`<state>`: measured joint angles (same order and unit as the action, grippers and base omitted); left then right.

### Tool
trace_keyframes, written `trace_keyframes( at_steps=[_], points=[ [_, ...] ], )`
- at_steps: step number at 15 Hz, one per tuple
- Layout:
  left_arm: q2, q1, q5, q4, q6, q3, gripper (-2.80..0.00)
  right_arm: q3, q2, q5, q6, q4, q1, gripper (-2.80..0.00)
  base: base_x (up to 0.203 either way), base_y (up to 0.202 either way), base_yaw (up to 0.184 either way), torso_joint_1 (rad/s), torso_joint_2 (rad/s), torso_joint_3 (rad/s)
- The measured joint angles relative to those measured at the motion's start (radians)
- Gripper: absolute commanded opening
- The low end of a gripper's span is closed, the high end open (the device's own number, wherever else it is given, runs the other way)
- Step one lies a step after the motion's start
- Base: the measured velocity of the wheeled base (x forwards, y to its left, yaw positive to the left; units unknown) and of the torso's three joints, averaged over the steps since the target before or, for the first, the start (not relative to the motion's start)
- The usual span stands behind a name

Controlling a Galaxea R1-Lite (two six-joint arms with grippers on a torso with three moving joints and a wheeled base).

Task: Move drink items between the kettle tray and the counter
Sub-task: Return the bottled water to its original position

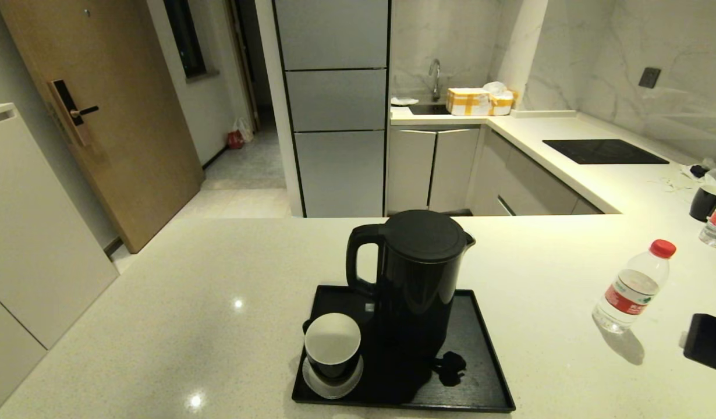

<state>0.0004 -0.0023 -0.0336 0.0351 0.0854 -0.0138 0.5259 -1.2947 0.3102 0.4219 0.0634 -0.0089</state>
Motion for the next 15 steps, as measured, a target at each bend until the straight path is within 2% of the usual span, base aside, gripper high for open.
trace_keyframes(
  at_steps=[2, 5, 8, 15],
  points=[
    [0.0, 0.0, 0.0, 0.0, 0.0, 0.0, -2.8, -0.016, -0.175, 0.048, 0.014, -0.155, -0.005, 0.0, 0.0, 0.0, 0.0, 0.0, 0.0, 0.0],
    [0.0, -0.001, 0.0, 0.0, 0.0, 0.0, -2.8, -0.042, -0.405, 0.113, 0.016, -0.471, -0.023, 0.0, 0.0, 0.0, 0.0, 0.0, 0.0, 0.0],
    [0.0, 0.0, 0.0, 0.0, 0.0, 0.0, -2.8, -0.029, -0.557, 0.138, 0.011, -0.718, -0.058, 0.0, 0.0, 0.0, 0.0, 0.0, 0.0, 0.0],
    [0.0, 0.0, 0.0, 0.0, 0.0, 0.0, -2.8, -0.008, -0.741, 0.143, -0.073, -1.024, -0.113, 0.0, 0.0, 0.0, 0.0, 0.0, 0.0, 0.0]
  ],
)
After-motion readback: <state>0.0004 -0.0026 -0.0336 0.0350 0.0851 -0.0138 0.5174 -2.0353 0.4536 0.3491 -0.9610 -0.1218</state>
